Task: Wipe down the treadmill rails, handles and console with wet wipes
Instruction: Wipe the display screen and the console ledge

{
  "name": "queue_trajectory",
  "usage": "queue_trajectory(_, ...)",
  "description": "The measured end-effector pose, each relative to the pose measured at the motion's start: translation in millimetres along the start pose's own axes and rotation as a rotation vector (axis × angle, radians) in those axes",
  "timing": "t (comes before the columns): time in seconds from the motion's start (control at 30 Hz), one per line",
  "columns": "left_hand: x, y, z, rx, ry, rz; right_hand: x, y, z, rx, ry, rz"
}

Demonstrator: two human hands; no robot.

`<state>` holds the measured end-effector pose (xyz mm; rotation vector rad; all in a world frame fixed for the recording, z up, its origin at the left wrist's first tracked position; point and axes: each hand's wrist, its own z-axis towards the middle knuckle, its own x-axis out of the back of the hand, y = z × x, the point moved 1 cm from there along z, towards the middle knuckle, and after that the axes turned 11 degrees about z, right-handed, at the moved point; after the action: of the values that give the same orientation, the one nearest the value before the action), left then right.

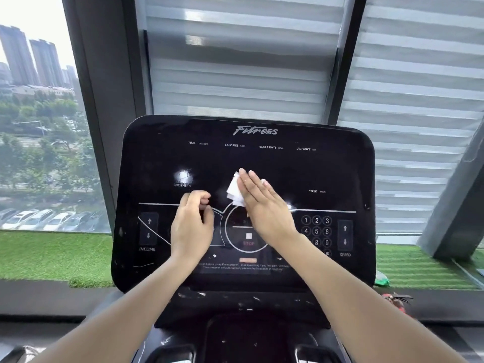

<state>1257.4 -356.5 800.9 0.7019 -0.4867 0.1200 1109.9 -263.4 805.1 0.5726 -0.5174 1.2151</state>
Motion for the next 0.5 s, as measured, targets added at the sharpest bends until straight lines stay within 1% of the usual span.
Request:
queue_trajectory(0.07,-6,7,-4,-0.018,-0.023,0.003,15,28,-16,-0.109,0.062,-0.042)
queue_trajectory(0.17,-16,16,-10,-0.053,-0.060,0.025,41,67,-45,-0.321,0.185,-0.034)
queue_trajectory(0.27,-23,23,-15,-0.098,-0.073,0.051,59,98,-71,-0.526,0.230,-0.022)
queue_trajectory(0.3,-25,24,-16,-0.122,-0.073,0.062,63,102,-76,-0.607,0.229,-0.007)
queue_trajectory(0.37,-27,26,-16,-0.178,-0.069,0.100,60,100,-80,-0.728,0.282,0.017)
queue_trajectory(0.4,-28,26,-16,-0.205,-0.066,0.122,57,90,-78,-0.755,0.303,0.049)
queue_trajectory(0.43,-28,27,-16,-0.232,-0.062,0.141,51,76,-76,-0.738,0.305,0.106)
queue_trajectory(0.47,-29,27,-16,-0.261,-0.064,0.158,43,59,-74,-0.680,0.276,0.171)
queue_trajectory(0.5,-29,26,-16,-0.293,-0.070,0.176,35,44,-72,-0.597,0.196,0.230)
